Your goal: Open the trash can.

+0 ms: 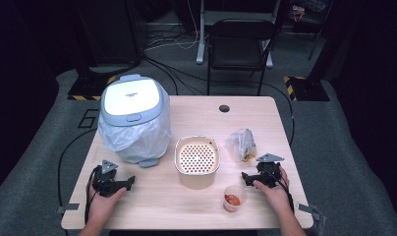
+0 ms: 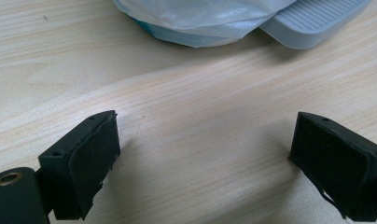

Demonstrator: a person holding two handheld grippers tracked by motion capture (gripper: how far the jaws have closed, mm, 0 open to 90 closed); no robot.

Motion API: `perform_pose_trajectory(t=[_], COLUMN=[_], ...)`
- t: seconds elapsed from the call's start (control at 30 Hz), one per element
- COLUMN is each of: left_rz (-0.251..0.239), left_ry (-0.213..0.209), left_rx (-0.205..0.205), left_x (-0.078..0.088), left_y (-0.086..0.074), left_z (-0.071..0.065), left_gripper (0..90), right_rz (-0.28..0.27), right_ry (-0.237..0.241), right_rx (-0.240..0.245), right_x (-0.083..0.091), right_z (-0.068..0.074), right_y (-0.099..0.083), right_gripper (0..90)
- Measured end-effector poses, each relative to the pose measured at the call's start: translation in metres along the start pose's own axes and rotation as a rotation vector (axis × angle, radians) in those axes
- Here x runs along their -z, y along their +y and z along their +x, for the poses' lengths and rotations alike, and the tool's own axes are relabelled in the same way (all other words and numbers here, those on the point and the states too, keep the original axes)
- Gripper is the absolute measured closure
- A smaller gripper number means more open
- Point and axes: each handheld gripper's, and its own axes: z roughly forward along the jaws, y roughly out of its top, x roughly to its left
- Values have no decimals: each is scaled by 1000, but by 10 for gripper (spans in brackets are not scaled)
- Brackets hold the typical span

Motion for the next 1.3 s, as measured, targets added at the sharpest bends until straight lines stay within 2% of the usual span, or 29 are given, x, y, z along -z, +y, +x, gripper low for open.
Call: perform_pose_trajectory(t=[0.1,0.13,0.4,0.47,0.5,0.63,0.73,0.8,0.83,0.87,0.9,0.93,1.0,1.03,1.07,1.1,1.13,1.2,1.23,1.3], left_rz=[9,-8,-7,-3,-12,-27,-20,-13,-21,-35,-35,-46,-64,-72,-81,-84,-83,-79,-79,-74], left_ry=[0,6,11,2,1,-7,-48,-76,-85,-102,-102,-111,-97,-101,-98,-100,-102,-101,-101,-99], left_rx=[2,8,10,-2,3,-1,-15,-5,-2,-8,-8,-22,-79,-101,-121,-138,-175,-214,-214,-269], left_x=[1,-1,-1,1,2,2,5,6,7,9,9,11,15,17,18,19,20,18,18,17], left_y=[1,0,0,0,0,0,2,3,4,6,6,9,16,19,21,24,29,34,34,38], left_z=[0,-1,-1,-1,-3,-7,-11,-14,-16,-21,-21,-24,-29,-32,-33,-35,-37,-46,-46,-53], left_gripper=[81,81,87,101,141,202,345,399,414,467,504,504,547,589,712,712,761,863,885,900], right_rz=[-1,-1,-1,-1,-1,-4,3,4,4,4,4,3,3,4,3,3,4,3,3,3], right_ry=[0,0,0,0,0,0,1,1,1,1,1,1,1,1,1,1,1,1,1,3], right_rx=[0,0,0,-1,0,3,8,8,8,10,10,10,8,8,8,8,8,11,11,9], right_x=[0,0,0,0,0,0,1,1,1,1,1,1,1,1,1,1,1,1,1,1], right_z=[0,0,0,0,0,0,0,0,0,0,0,0,0,0,0,0,0,0,0,0], right_y=[0,0,0,0,0,0,-1,-1,-1,-1,-1,-1,-1,-1,-1,-1,-1,-1,-1,-1], right_gripper=[0,0,0,0,0,0,0,0,0,0,0,0,0,0,0,0,0,0,0,0])
